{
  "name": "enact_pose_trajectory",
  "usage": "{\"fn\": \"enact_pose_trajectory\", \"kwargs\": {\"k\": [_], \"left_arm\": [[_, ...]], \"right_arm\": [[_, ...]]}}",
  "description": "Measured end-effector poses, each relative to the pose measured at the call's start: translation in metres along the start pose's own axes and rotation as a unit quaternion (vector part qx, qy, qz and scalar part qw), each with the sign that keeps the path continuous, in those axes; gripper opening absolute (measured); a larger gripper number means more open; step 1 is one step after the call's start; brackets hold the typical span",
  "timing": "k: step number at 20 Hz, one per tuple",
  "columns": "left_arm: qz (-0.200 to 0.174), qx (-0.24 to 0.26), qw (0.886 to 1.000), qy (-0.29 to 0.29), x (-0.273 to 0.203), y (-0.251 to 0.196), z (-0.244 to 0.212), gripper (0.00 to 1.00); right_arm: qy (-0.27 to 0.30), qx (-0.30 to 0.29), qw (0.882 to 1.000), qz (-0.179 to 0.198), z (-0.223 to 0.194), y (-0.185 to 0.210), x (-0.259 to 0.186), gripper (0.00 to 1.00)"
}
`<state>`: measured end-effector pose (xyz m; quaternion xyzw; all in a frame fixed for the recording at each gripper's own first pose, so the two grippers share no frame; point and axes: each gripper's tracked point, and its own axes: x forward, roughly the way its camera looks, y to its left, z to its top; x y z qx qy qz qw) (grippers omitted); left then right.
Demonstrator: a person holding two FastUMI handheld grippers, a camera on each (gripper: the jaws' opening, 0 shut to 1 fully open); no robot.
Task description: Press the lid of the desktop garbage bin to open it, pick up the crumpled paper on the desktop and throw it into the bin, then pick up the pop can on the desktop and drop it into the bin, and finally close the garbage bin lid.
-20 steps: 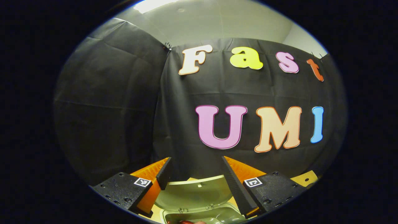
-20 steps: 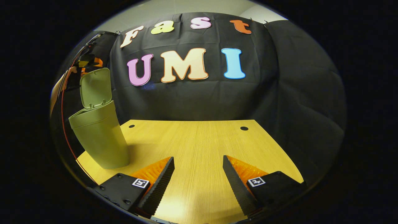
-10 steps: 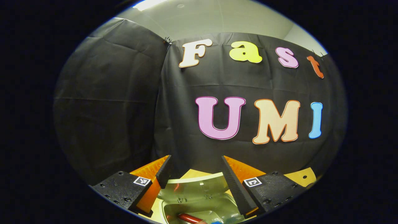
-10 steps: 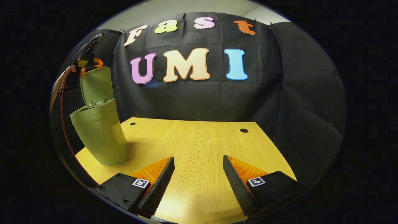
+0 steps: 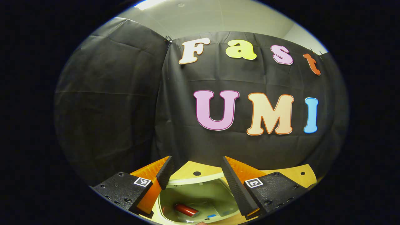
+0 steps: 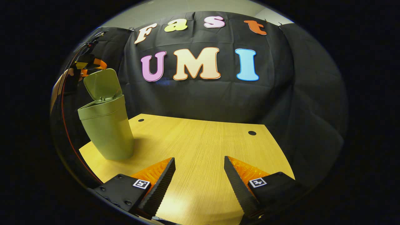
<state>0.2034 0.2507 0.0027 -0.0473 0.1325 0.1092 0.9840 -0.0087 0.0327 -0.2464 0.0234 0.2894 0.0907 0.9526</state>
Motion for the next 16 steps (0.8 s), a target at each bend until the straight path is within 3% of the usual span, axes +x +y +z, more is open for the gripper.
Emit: {"fn": "enact_pose_trajectory", "kwargs": {"k": [8, 16], "left_arm": [[-0.003, -0.025, 0.998, 0.056, -0.002, -0.003, -0.015, 0.92], [-0.004, -0.02, 0.995, 0.096, -0.008, -0.009, -0.061, 0.93]], "right_arm": [[0.006, -0.024, 1.0, 0.018, -0.004, 0.001, -0.004, 0.99], [0.013, -0.027, 0.999, 0.023, -0.01, 0.001, -0.002, 0.99]]}}
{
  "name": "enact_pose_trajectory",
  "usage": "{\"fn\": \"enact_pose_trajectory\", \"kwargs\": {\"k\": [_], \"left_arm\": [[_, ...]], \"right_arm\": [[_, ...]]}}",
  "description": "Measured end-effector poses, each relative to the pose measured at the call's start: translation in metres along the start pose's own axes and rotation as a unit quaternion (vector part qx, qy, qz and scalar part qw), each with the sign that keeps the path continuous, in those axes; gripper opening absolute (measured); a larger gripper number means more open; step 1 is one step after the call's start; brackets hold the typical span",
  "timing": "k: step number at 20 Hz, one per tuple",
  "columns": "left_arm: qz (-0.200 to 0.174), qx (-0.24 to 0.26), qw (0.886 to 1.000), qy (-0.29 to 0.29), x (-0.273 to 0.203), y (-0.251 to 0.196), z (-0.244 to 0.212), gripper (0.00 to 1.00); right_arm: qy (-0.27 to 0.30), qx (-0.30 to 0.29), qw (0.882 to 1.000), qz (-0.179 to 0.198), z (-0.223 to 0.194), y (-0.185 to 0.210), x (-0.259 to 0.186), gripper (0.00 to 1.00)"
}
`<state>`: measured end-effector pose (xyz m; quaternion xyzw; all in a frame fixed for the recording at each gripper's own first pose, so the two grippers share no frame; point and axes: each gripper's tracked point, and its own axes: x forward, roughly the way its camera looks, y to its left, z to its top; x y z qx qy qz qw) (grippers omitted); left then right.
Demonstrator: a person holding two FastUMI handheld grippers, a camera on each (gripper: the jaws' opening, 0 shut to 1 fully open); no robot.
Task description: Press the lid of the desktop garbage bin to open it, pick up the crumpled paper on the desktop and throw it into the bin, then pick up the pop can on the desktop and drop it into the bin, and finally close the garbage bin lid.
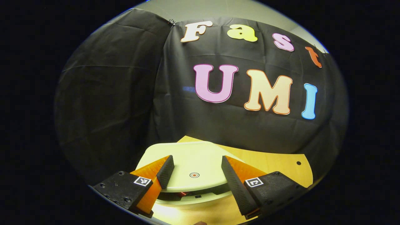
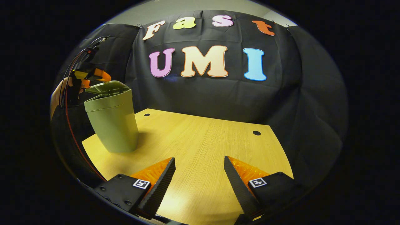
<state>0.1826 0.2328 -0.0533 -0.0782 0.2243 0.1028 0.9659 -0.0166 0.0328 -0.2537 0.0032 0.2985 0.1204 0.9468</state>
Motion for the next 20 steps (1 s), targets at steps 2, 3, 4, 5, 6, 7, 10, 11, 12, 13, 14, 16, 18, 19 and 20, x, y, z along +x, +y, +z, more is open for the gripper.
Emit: {"fn": "enact_pose_trajectory", "kwargs": {"k": [2, 3, 4, 5, 6, 7, 10, 11, 12, 13, 14, 16, 18, 19, 20], "left_arm": [[0.001, 0.008, 1.0, 0.009, 0.001, -0.001, -0.01, 0.93], [0.002, 0.011, 1.0, 0.017, 0.001, -0.002, -0.016, 0.94], [0.003, 0.013, 1.0, 0.024, 0.002, -0.001, -0.023, 0.89], [0.003, 0.016, 0.999, 0.029, 0.002, -0.001, -0.028, 0.94], [0.003, 0.022, 0.999, 0.032, 0.002, -0.001, -0.031, 0.94], [0.004, 0.026, 0.999, 0.035, 0.002, -0.001, -0.033, 0.94], [0.009, 0.031, 0.999, 0.043, 0.002, 0.0, -0.039, 0.93], [0.009, 0.036, 0.999, 0.04, 0.003, -0.001, -0.038, 0.94], [0.009, 0.039, 0.998, 0.046, 0.003, 0.0, -0.039, 0.9], [0.008, 0.039, 0.998, 0.044, 0.001, 0.0, -0.04, 0.94], [0.005, 0.039, 0.998, 0.042, 0.001, 0.0, -0.041, 0.94], [0.004, 0.055, 0.998, 0.043, 0.002, -0.001, -0.043, 0.94], [0.011, 0.054, 0.998, 0.041, 0.001, 0.001, -0.047, 0.94], [0.012, 0.044, 0.998, 0.035, 0.003, 0.0, -0.044, 0.95], [0.01, 0.041, 0.999, 0.029, 0.003, 0.001, -0.043, 0.94]], "right_arm": [[0.004, 0.0, 1.0, 0.002, -0.003, 0.002, 0.001, 0.99], [0.005, 0.0, 1.0, 0.003, -0.004, 0.003, 0.002, 0.99], [0.005, 0.0, 1.0, 0.004, -0.004, 0.004, 0.003, 0.99], [0.006, -0.001, 1.0, 0.004, -0.006, 0.004, 0.003, 0.99], [0.005, 0.0, 1.0, 0.004, -0.005, 0.004, 0.004, 0.99], [0.006, 0.0, 1.0, 0.005, -0.005, 0.004, 0.006, 0.99], [0.011, 0.004, 1.0, 0.005, -0.011, 0.002, 0.008, 0.99], [0.012, 0.005, 1.0, 0.004, -0.012, 0.001, 0.009, 0.99], [0.013, 0.008, 1.0, 0.004, -0.013, 0.0, 0.01, 0.99], [0.014, 0.01, 1.0, 0.005, -0.014, -0.001, 0.012, 0.99], [0.016, 0.011, 1.0, 0.004, -0.016, -0.002, 0.013, 0.99], [0.019, 0.017, 1.0, 0.006, -0.018, -0.003, 0.017, 0.99], [0.023, 0.025, 0.999, 0.013, -0.02, 0.0, 0.02, 0.99], [0.024, 0.024, 0.999, 0.016, -0.022, 0.001, 0.02, 1.0], [0.022, 0.022, 0.999, 0.017, -0.021, 0.002, 0.02, 0.99]]}}
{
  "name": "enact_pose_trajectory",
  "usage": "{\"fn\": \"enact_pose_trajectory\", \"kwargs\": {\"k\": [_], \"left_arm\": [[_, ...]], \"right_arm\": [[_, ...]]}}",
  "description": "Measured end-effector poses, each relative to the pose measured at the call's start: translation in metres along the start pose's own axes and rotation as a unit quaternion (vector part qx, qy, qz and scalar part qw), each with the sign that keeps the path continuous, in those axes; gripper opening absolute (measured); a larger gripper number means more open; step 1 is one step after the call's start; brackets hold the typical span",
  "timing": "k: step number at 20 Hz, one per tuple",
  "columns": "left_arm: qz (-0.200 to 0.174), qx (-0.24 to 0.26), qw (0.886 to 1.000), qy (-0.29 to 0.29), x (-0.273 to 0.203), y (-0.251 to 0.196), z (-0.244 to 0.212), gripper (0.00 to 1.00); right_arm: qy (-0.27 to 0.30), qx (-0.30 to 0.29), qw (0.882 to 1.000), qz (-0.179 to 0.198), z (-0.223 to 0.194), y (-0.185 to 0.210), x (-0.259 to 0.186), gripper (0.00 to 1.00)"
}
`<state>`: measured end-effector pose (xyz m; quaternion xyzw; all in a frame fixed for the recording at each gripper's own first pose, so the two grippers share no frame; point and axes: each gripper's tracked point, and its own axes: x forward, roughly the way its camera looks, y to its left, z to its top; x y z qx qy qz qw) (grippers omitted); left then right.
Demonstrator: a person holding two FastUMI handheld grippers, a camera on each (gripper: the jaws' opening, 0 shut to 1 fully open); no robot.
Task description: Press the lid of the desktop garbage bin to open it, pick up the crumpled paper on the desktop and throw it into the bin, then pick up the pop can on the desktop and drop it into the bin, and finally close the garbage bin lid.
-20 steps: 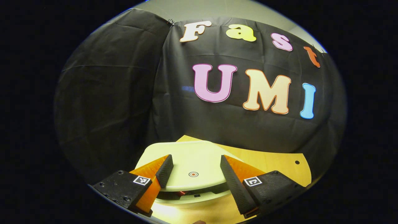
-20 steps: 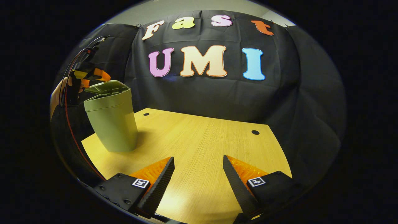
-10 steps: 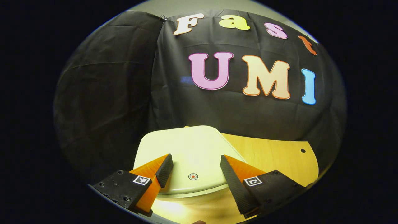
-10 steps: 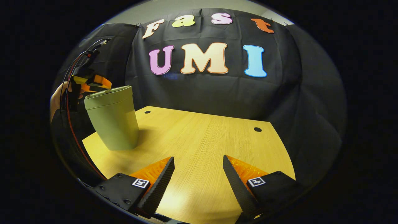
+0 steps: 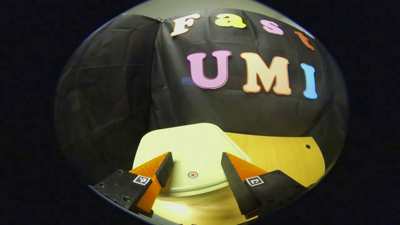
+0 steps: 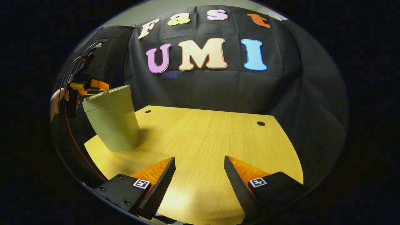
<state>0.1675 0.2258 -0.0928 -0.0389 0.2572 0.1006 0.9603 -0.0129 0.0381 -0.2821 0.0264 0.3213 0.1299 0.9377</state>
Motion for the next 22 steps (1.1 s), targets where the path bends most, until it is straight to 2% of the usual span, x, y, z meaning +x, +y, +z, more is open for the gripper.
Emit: {"fn": "enact_pose_trajectory", "kwargs": {"k": [4, 5, 6, 7, 10, 12, 15, 19, 22], "left_arm": [[-0.01, -0.012, 1.0, -0.004, -0.002, -0.002, 0.0, 0.94], [-0.026, -0.02, 0.999, -0.021, -0.002, -0.008, 0.008, 0.94], [-0.037, -0.018, 0.999, -0.023, -0.005, -0.012, 0.009, 0.9], [-0.042, -0.021, 0.999, -0.019, -0.006, -0.013, 0.007, 0.95], [-0.059, -0.046, 0.996, -0.053, -0.014, -0.021, 0.025, 0.95], [-0.09, -0.052, 0.989, -0.106, -0.036, -0.044, 0.049, 0.94], [-0.134, -0.015, 0.976, -0.171, -0.065, -0.087, 0.069, 0.94], [-0.202, 0.015, 0.957, -0.208, -0.101, -0.153, 0.073, 0.94], [-0.247, 0.014, 0.945, -0.212, -0.124, -0.197, 0.066, 0.92]], "right_arm": [[-0.01, 0.0, 1.0, 0.01, 0.014, 0.006, 0.001, 0.99], [-0.016, -0.001, 1.0, 0.01, 0.018, 0.006, 0.0, 0.99], [-0.022, -0.004, 1.0, 0.009, 0.023, 0.005, -0.002, 0.99], [-0.027, -0.006, 1.0, 0.01, 0.028, 0.004, -0.002, 0.99], [-0.045, -0.006, 0.999, 0.004, 0.049, 0.0, -0.009, 0.99], [-0.08, 0.005, 0.997, 0.001, 0.072, -0.003, -0.024, 0.99], [-0.137, 0.013, 0.99, -0.016, 0.116, -0.009, -0.047, 0.99], [-0.206, 0.027, 0.977, -0.043, 0.171, -0.019, -0.079, 0.99], [-0.242, 0.036, 0.968, -0.056, 0.195, -0.025, -0.101, 0.98]]}}
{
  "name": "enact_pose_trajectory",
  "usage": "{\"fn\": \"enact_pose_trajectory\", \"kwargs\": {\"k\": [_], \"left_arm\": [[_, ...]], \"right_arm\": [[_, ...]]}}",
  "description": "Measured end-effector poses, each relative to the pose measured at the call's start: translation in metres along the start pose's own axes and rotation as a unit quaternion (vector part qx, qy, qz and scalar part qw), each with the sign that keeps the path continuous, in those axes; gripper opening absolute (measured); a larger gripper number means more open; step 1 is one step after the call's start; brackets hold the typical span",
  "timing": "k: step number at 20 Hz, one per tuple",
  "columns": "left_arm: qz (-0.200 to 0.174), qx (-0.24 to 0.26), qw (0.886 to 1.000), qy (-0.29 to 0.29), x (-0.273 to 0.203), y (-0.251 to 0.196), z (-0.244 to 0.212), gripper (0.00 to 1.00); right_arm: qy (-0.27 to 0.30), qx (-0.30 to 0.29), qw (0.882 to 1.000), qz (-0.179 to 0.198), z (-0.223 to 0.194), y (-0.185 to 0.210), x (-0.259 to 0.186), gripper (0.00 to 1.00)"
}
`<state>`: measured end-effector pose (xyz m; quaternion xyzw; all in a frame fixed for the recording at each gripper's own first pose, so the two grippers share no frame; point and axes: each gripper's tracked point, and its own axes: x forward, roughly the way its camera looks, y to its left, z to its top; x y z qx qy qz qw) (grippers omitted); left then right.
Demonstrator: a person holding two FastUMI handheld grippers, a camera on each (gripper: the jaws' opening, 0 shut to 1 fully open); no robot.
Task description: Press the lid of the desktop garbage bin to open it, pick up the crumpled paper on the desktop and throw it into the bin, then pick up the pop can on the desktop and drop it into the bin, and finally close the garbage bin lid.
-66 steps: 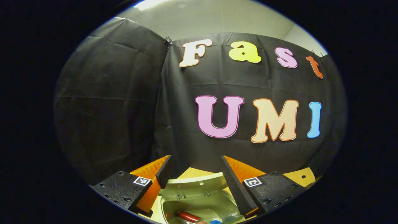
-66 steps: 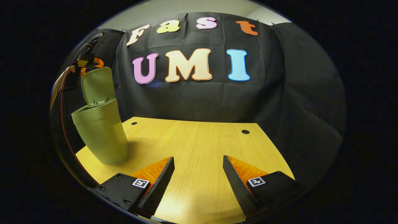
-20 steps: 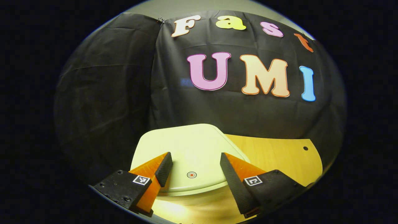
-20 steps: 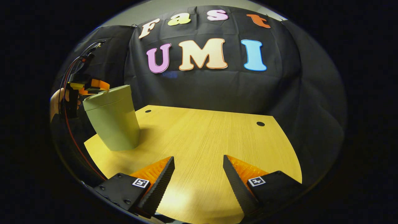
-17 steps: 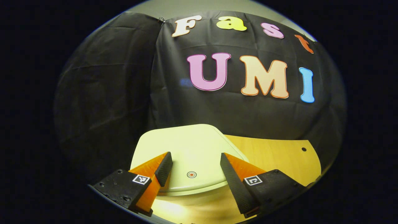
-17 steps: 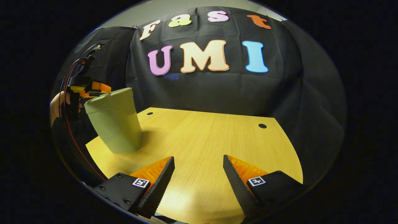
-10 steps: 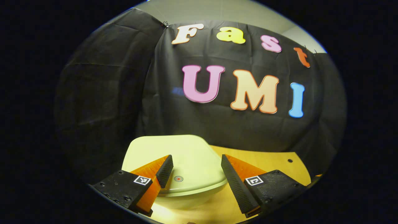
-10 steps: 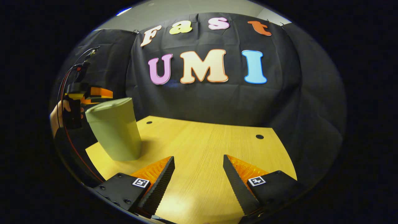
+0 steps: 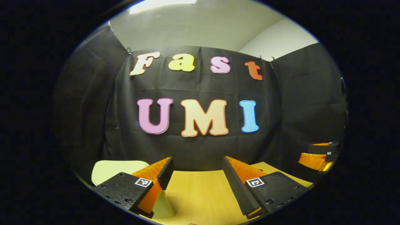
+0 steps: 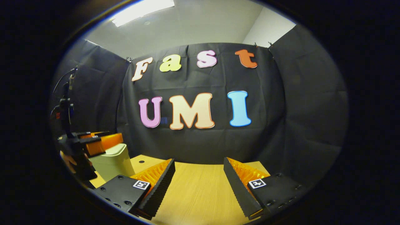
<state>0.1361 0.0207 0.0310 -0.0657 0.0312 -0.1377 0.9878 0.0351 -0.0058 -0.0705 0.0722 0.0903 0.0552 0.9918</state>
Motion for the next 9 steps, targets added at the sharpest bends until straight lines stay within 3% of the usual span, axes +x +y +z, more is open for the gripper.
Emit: {"fn": "enact_pose_trajectory", "kwargs": {"k": [2, 5, 9], "left_arm": [[-0.038, -0.013, 0.999, 0.01, 0.002, -0.031, -0.006, 0.93], [-0.064, -0.009, 0.998, 0.015, 0.0, -0.053, -0.009, 0.93], [-0.072, -0.007, 0.997, 0.008, -0.003, -0.061, -0.005, 0.93]], "right_arm": [[-0.015, 0.0, 1.0, -0.01, 0.009, -0.007, -0.007, 0.98], [-0.021, -0.009, 0.999, -0.027, 0.013, -0.017, -0.015, 0.98], [-0.032, -0.005, 0.999, -0.035, 0.019, -0.02, -0.026, 0.98]]}}
